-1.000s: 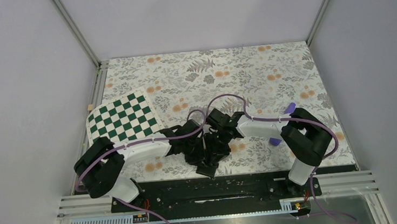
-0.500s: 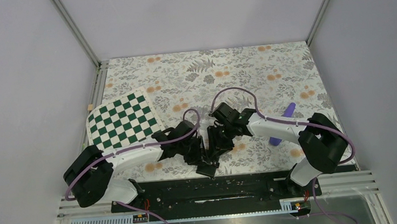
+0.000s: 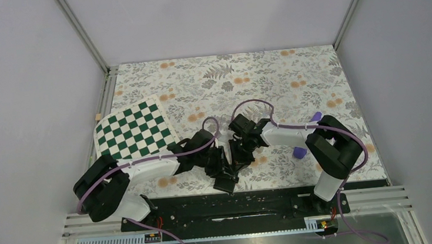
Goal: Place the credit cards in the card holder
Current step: Close the card holder at the center of the board.
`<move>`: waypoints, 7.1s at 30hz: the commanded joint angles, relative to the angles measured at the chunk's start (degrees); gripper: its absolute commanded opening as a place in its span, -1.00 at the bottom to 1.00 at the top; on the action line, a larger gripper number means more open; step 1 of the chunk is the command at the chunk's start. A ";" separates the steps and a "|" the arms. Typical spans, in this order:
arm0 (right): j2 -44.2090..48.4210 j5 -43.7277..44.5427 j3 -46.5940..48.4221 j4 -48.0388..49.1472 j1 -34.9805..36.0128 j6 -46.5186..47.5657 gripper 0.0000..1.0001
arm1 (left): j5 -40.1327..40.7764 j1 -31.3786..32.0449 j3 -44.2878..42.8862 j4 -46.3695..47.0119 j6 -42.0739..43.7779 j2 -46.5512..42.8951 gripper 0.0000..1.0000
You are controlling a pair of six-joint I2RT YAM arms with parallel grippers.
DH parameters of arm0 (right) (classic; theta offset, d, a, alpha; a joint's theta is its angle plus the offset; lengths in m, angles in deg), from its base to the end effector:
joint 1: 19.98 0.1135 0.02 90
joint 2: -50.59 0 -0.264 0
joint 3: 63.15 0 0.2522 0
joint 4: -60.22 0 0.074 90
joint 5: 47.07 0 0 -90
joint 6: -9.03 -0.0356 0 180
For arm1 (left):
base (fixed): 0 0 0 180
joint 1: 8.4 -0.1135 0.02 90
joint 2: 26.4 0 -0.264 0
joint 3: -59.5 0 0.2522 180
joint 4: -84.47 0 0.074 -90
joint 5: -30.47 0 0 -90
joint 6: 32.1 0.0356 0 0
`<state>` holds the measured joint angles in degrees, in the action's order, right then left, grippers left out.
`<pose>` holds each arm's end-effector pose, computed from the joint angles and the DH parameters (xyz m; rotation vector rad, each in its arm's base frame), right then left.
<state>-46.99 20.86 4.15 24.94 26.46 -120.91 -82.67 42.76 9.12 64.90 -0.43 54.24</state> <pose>0.2087 0.2388 0.1506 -0.2936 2.9576 0.8624 0.1545 -0.2142 0.1653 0.0343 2.8262 -1.1747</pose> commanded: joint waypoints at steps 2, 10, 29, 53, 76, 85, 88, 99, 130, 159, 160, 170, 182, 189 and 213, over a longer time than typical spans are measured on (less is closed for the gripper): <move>-0.16 1.14 1.92 -1.14 -0.11 0.71 -0.65 | 0.68 -0.15 -3.39 -2.53 2.68 1.59 -0.48; -0.23 0.94 2.01 -1.26 -0.12 0.82 -0.65 | -0.34 -0.10 -3.08 -0.23 2.37 2.71 -0.57; -0.68 -0.21 2.00 -1.16 -0.12 1.35 -0.66 | -2.19 -0.16 -3.03 2.91 2.31 5.00 -0.85; -0.29 -0.78 1.48 -1.31 -0.12 1.97 -0.73 | 2.16 -0.22 -5.59 -5.53 8.27 4.53 -1.00; -1.10 -1.57 0.98 -1.21 -0.12 2.26 -1.00 | 6.70 -0.25 -8.61 -9.95 12.86 7.37 -1.00; -1.34 -1.58 0.70 -1.30 -0.12 2.35 -1.00 | 6.71 -0.25 -8.86 -9.23 13.06 6.28 -1.00; -1.31 -1.58 0.56 -1.31 -0.13 2.45 -1.00 | 7.18 -0.24 -8.78 -9.38 13.03 6.25 -1.00; -1.40 -1.75 0.53 -1.27 -0.11 2.58 -1.00 | 9.30 -0.20 -8.55 -11.39 13.47 6.80 -1.00; 4.15 -2.81 -0.69 2.17 0.05 6.09 -1.00 | 3.45 -4.26 -1.11 -1.07 8.93 5.13 -1.00; -4.48 3.18 5.98 -4.41 1.55 7.35 -1.00 | 2.66 -4.71 -7.43 -9.17 15.36 3.44 -1.00; -4.41 3.17 5.90 -4.42 1.55 7.41 -1.00 | 2.66 -4.67 -7.34 -8.86 15.43 3.61 -1.00; -2.80 1.79 5.60 -3.60 1.54 8.06 -1.00 | 0.99 -4.67 -5.49 -5.83 13.97 6.84 -1.00; 2.47 -2.42 1.67 2.00 3.12 8.16 -1.00 | 2.36 -4.66 -4.95 -6.38 13.59 7.42 -1.00; -1.30 -1.12 2.74 0.37 4.35 7.76 -1.00 | 2.65 -4.67 -4.86 -6.65 13.50 7.07 -1.00; -4.68 2.91 4.56 -4.39 4.87 8.28 -1.00 | 1.80 -4.70 -8.03 -10.56 15.60 3.85 -0.64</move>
<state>-50.14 21.34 7.89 22.93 30.19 -113.79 -80.02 37.95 2.08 52.75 14.22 57.13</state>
